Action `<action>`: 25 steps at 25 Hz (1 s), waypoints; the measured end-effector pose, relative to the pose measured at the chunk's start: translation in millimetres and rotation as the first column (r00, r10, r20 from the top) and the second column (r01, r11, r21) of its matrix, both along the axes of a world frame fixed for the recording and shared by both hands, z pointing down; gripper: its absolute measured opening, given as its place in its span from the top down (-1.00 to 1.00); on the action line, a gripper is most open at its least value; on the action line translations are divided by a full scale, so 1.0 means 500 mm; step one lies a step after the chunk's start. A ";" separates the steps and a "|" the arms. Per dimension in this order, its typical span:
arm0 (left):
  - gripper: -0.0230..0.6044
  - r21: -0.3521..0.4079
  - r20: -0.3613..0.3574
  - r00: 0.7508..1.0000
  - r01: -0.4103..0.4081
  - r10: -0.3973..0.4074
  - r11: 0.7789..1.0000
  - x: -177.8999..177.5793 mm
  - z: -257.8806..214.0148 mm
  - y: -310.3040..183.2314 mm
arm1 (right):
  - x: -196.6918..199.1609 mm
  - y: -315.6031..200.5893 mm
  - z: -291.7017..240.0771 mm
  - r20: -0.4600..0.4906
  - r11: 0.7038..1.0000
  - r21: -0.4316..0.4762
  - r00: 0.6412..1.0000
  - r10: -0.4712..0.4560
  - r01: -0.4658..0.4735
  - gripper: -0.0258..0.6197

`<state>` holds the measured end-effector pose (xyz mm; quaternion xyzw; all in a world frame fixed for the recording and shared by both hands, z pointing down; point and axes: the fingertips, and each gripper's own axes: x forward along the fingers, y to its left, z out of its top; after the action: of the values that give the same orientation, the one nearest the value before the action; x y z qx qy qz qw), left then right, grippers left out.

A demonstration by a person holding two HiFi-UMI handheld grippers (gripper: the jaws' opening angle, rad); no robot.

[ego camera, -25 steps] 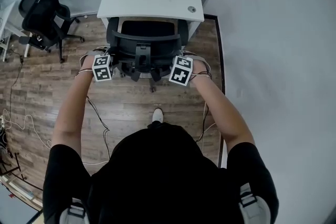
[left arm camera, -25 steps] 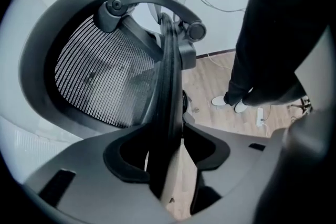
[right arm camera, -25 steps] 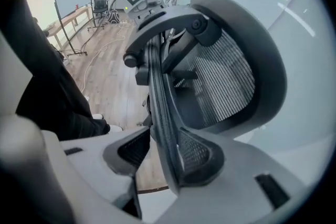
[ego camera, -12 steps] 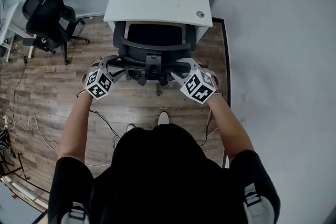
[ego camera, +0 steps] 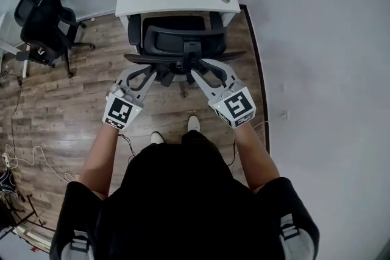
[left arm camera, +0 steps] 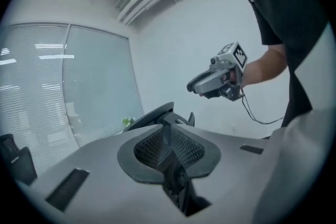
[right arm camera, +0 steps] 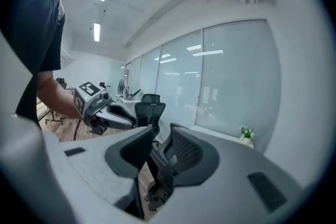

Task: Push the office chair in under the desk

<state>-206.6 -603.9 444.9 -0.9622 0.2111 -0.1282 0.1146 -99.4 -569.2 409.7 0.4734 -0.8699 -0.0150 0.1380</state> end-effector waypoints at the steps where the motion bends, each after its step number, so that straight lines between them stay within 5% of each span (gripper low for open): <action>1: 0.83 0.001 -0.032 0.999 -0.006 0.006 1.000 -0.004 -0.010 0.016 | -0.018 0.015 -0.011 0.026 1.000 0.021 1.000 0.009 -0.010 0.55; 7: 0.95 0.031 -0.121 0.991 -0.049 0.052 0.998 -0.013 -0.046 0.109 | -0.072 0.104 -0.042 0.147 0.996 0.073 0.988 0.048 -0.059 0.72; 25: 0.95 -0.006 -0.250 0.968 0.000 -0.001 1.000 0.037 -0.154 0.255 | -0.028 0.232 -0.099 0.206 0.991 0.137 0.978 -0.019 -0.010 0.92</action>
<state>-187.9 -476.3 368.1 -0.9710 0.2238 -0.0063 0.0842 -113.5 -453.5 360.0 0.4786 -0.8775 -0.0256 0.0137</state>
